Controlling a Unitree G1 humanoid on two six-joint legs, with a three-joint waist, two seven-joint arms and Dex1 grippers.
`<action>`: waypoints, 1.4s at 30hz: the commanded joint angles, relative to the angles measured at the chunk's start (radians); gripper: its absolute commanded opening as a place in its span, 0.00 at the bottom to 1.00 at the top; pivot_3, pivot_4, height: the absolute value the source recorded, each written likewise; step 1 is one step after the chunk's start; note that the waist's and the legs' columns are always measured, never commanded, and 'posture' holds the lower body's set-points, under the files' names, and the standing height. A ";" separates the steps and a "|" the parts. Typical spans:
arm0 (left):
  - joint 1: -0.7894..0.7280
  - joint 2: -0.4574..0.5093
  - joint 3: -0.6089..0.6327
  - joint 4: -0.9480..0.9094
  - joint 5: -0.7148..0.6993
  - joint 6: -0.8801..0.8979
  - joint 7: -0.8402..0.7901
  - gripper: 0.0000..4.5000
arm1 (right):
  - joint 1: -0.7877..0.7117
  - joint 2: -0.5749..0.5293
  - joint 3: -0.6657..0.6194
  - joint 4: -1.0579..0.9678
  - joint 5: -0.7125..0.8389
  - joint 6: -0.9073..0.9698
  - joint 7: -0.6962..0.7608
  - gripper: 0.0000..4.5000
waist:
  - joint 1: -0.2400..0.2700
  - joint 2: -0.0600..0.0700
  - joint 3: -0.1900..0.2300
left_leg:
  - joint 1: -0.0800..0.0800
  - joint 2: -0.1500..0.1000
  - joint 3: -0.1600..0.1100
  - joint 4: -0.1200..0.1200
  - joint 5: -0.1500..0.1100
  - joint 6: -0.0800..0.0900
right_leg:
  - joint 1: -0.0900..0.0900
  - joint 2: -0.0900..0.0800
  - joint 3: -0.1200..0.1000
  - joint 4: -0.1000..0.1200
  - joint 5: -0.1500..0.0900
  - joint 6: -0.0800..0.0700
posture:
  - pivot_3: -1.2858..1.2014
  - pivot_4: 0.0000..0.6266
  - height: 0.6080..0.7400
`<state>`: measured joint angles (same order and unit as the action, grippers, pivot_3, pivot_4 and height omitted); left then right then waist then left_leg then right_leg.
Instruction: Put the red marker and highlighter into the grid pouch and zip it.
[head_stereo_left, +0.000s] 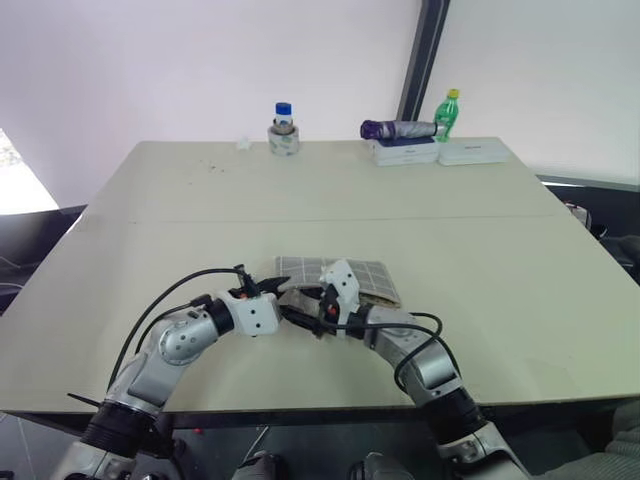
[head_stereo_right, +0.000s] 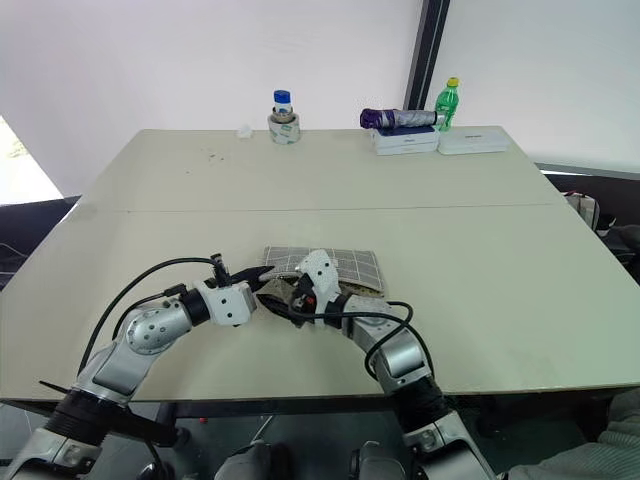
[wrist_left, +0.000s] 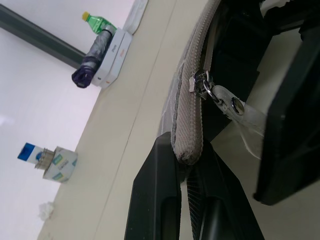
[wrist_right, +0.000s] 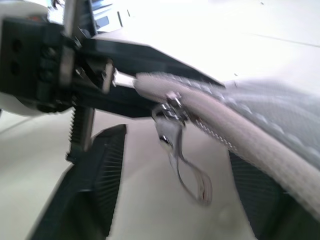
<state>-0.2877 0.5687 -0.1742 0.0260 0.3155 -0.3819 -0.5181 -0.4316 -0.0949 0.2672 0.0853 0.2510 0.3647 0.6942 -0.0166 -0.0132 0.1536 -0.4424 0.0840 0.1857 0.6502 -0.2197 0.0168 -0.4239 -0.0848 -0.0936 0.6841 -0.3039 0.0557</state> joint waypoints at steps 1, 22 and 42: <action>-0.001 0.002 0.016 -0.044 -0.009 -0.004 0.014 0.00 | 0.004 -0.006 0.005 -0.030 0.011 -0.002 0.025 0.31 | 0.000 0.000 0.000 | 0.000 0.000 0.000 0.000 0.000 0.000 | 0.000 0.000 0.000 0.000 0.000 0.000 | 0.52 0.24 1.00; 0.044 0.066 0.061 0.057 -0.010 -0.063 0.064 0.00 | 0.104 -0.355 -0.129 -0.134 0.071 0.061 0.187 0.01 | 0.002 0.000 0.000 | 0.000 -0.001 0.000 0.000 -0.001 0.001 | 0.000 -0.002 0.000 0.000 0.000 0.000 | 0.52 0.24 1.00; 0.066 0.033 0.105 0.163 -0.274 -0.020 -0.041 0.48 | 0.138 -0.513 -0.251 -0.041 0.104 -0.037 0.273 0.21 | 0.002 0.000 0.000 | 0.000 -0.001 0.000 0.000 -0.001 0.001 | 0.000 -0.002 0.000 0.000 0.000 0.000 | 0.52 0.24 1.00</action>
<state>-0.2256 0.6156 -0.1023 0.2298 0.1167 -0.4323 -0.5531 -0.2838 -0.6086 0.0509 0.0739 0.3292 0.3489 0.9601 -0.0144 -0.0132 0.1537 -0.4421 0.0832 0.1858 0.6504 -0.2204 0.0181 -0.4237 -0.0870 -0.0936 0.6838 -0.3039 0.0557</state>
